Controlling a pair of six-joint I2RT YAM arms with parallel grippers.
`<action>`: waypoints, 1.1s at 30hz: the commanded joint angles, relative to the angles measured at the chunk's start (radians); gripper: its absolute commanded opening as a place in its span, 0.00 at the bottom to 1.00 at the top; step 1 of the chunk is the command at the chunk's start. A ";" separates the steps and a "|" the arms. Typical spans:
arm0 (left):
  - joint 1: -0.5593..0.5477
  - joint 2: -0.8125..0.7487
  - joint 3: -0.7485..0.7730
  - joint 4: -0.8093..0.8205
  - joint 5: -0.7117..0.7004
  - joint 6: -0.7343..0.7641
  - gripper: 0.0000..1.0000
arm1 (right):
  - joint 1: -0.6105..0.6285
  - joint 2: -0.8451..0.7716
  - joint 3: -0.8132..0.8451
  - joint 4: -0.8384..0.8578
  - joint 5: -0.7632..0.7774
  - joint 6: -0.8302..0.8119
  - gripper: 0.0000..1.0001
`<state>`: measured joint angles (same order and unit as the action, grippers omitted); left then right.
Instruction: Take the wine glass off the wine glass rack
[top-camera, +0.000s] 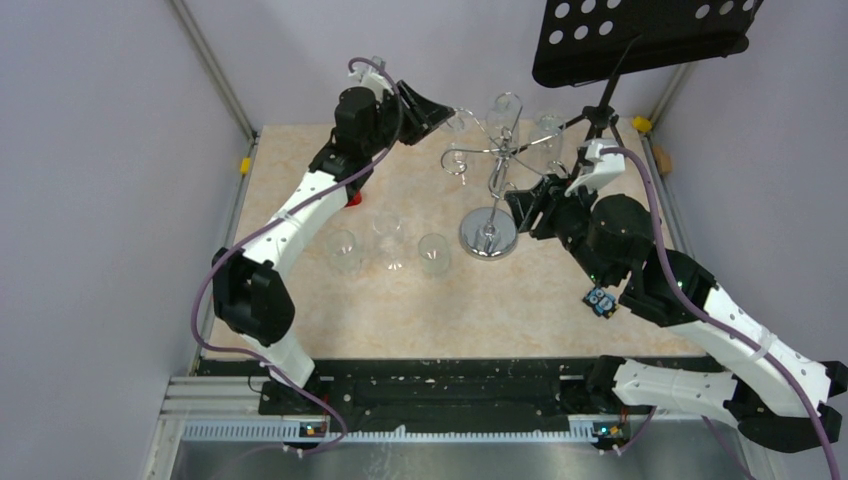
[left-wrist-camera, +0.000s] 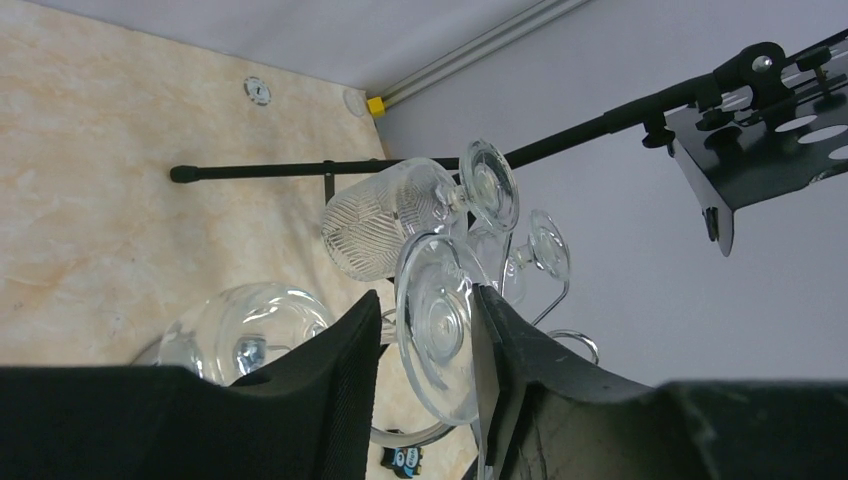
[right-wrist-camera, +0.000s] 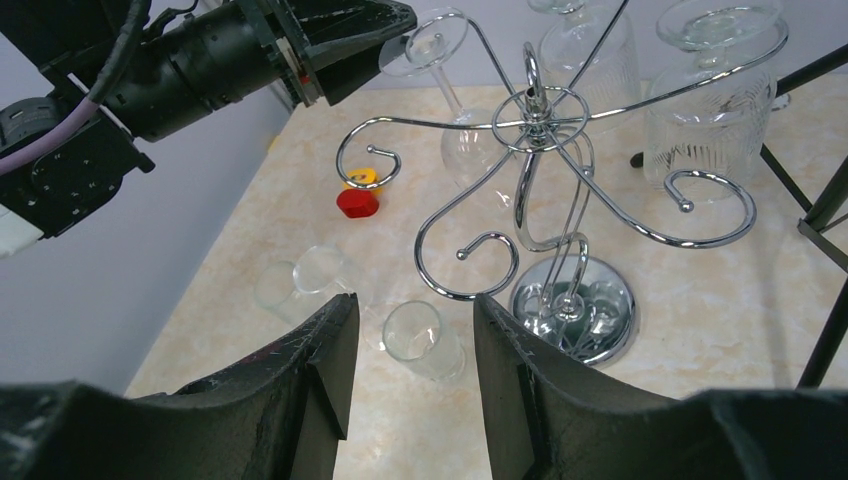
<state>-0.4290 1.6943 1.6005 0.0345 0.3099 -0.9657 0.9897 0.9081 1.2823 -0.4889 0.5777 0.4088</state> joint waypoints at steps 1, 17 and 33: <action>0.001 -0.011 0.062 -0.078 -0.013 0.047 0.35 | -0.005 -0.001 -0.001 0.036 -0.032 0.004 0.47; 0.004 -0.067 0.074 -0.122 -0.003 0.049 0.00 | -0.004 0.006 -0.017 0.054 -0.045 0.016 0.47; 0.001 -0.100 -0.038 0.252 0.023 -0.166 0.00 | -0.004 -0.009 -0.030 0.067 -0.052 0.030 0.47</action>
<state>-0.4271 1.6573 1.5658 0.0906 0.3500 -1.0805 0.9897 0.9138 1.2583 -0.4679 0.5316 0.4274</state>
